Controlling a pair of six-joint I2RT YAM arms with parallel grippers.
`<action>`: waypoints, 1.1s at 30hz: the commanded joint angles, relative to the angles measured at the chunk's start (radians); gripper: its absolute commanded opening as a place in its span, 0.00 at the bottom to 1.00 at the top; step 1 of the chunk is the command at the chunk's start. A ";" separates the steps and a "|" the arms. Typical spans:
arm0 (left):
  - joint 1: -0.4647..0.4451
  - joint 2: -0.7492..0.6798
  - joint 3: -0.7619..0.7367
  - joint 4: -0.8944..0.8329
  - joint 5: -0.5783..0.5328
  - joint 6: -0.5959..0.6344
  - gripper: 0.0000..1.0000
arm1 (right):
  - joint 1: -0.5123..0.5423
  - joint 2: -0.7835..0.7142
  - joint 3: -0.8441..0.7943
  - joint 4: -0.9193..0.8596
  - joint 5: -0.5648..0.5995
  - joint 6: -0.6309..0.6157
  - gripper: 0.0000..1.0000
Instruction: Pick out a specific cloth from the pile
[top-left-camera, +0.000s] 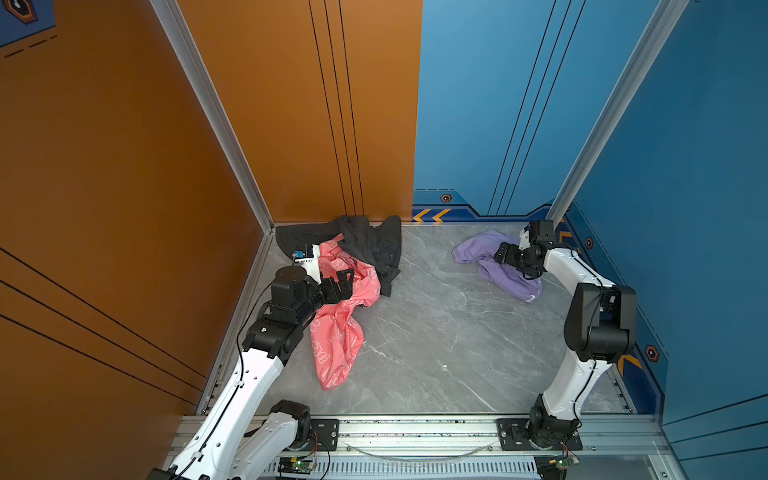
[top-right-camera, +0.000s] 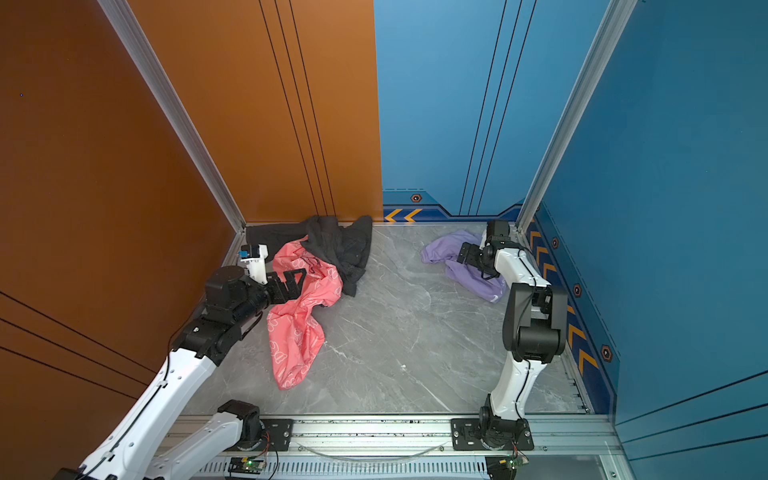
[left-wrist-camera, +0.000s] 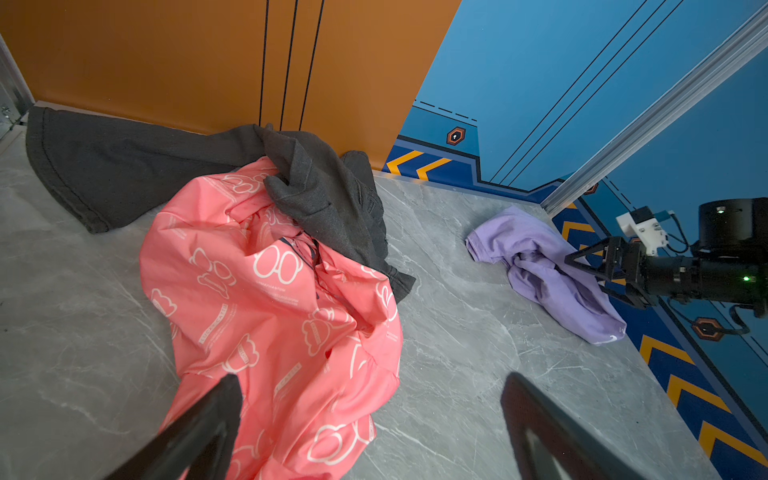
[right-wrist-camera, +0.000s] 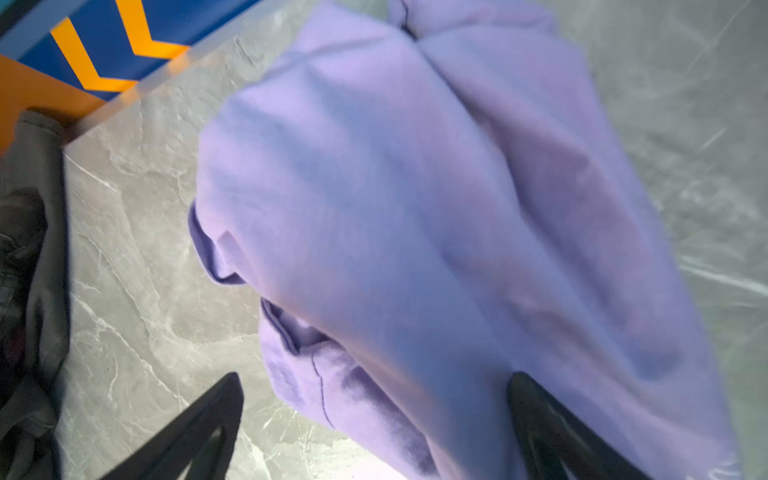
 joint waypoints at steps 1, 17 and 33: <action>0.013 -0.012 -0.014 0.003 -0.007 0.024 0.98 | -0.020 0.001 -0.051 -0.040 -0.039 0.032 1.00; 0.067 -0.013 -0.083 0.017 -0.167 0.035 0.98 | -0.071 -0.082 -0.122 -0.036 -0.137 0.070 1.00; 0.228 0.044 -0.366 0.510 -0.471 0.133 0.98 | 0.003 -0.765 -0.668 0.580 0.059 -0.091 1.00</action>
